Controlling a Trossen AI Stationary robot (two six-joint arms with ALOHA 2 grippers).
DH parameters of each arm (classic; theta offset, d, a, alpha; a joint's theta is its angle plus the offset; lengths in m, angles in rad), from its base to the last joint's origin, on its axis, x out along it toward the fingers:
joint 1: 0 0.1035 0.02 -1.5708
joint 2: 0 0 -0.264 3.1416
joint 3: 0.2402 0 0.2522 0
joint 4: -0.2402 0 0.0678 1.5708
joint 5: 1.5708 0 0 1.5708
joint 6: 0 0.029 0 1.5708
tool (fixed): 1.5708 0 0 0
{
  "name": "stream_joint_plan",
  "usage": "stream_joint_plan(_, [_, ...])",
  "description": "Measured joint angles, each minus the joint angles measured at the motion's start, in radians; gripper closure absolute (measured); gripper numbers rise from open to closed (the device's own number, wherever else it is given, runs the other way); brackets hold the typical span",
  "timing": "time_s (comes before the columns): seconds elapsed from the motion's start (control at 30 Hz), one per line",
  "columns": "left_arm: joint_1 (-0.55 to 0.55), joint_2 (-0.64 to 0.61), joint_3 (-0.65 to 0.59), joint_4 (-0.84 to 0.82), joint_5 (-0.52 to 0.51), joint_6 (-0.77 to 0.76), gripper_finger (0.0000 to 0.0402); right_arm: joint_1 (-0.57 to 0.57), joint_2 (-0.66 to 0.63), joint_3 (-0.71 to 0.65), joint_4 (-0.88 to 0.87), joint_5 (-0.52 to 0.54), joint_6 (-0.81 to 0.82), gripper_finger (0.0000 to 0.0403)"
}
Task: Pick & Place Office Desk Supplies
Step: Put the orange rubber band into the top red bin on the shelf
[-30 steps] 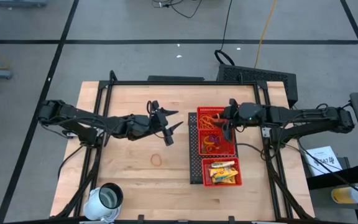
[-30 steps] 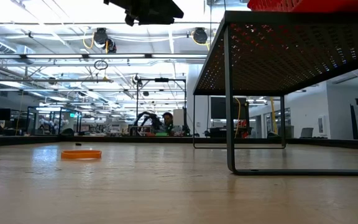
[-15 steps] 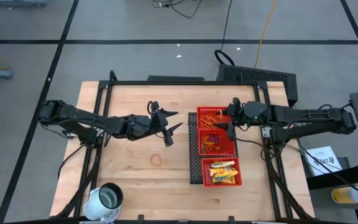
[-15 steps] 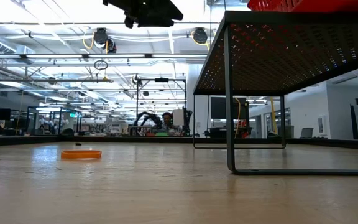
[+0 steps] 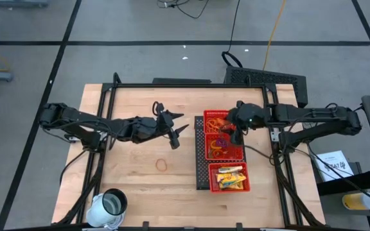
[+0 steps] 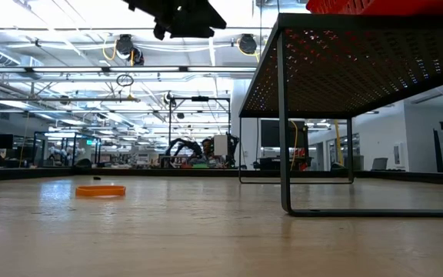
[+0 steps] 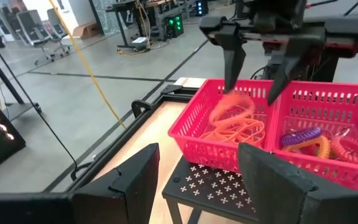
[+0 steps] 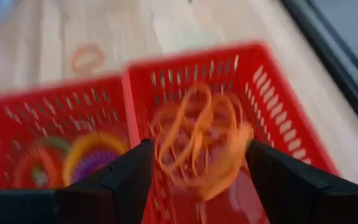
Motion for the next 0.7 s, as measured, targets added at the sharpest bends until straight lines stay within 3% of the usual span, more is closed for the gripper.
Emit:
stream_joint_plan(0.37, [-0.001,0.0,0.0,-0.134,0.016,-0.041,0.0176,0.0,-0.035,0.009,0.011,0.003,0.005,0.0161])
stream_joint_plan(0.6, [-0.026,0.018,-0.001,-0.489,0.296,-0.154,0.0176,0.0,-0.036,0.009,0.013,0.003,-0.016,0.0163])
stream_joint_plan(0.7, [-0.052,0.049,-0.03,-0.568,0.384,-0.162,0.0176,0.0,-0.036,0.009,0.018,0.004,-0.022,0.0165])
